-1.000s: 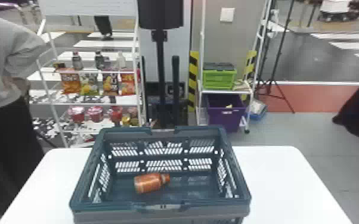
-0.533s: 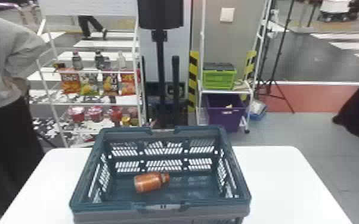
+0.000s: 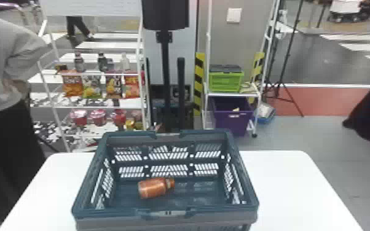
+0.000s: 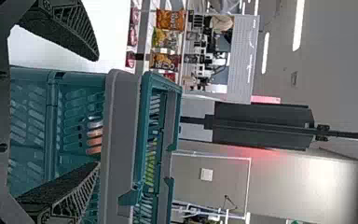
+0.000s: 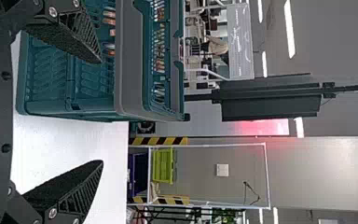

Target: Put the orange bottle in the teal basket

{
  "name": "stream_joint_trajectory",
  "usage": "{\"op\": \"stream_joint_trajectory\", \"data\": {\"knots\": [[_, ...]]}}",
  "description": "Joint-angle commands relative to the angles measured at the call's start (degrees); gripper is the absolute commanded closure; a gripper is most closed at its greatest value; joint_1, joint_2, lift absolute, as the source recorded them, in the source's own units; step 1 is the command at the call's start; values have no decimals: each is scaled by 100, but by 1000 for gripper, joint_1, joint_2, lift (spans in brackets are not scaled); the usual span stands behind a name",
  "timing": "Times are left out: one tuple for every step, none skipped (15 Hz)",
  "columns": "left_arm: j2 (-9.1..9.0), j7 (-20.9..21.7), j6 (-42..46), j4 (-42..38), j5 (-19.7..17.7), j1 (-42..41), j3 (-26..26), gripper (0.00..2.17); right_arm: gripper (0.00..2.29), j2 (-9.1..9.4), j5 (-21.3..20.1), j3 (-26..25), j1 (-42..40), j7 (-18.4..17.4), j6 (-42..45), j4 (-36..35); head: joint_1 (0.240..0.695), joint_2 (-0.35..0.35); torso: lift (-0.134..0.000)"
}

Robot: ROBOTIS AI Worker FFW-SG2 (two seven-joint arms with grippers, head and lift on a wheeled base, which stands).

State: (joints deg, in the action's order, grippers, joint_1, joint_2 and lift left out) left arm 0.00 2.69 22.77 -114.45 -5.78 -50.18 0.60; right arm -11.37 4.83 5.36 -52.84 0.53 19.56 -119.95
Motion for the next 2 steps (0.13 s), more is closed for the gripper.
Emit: {"op": "stream_joint_trajectory", "data": {"knots": [[-15, -32, 29, 37, -2, 0, -43, 87, 130, 3, 0, 0, -24, 0, 16, -2, 499, 0, 0], [-15, -32, 29, 45, -10, 0, -43, 87, 130, 3, 0, 0, -42, 0, 69, -2, 499, 0, 0]]}}
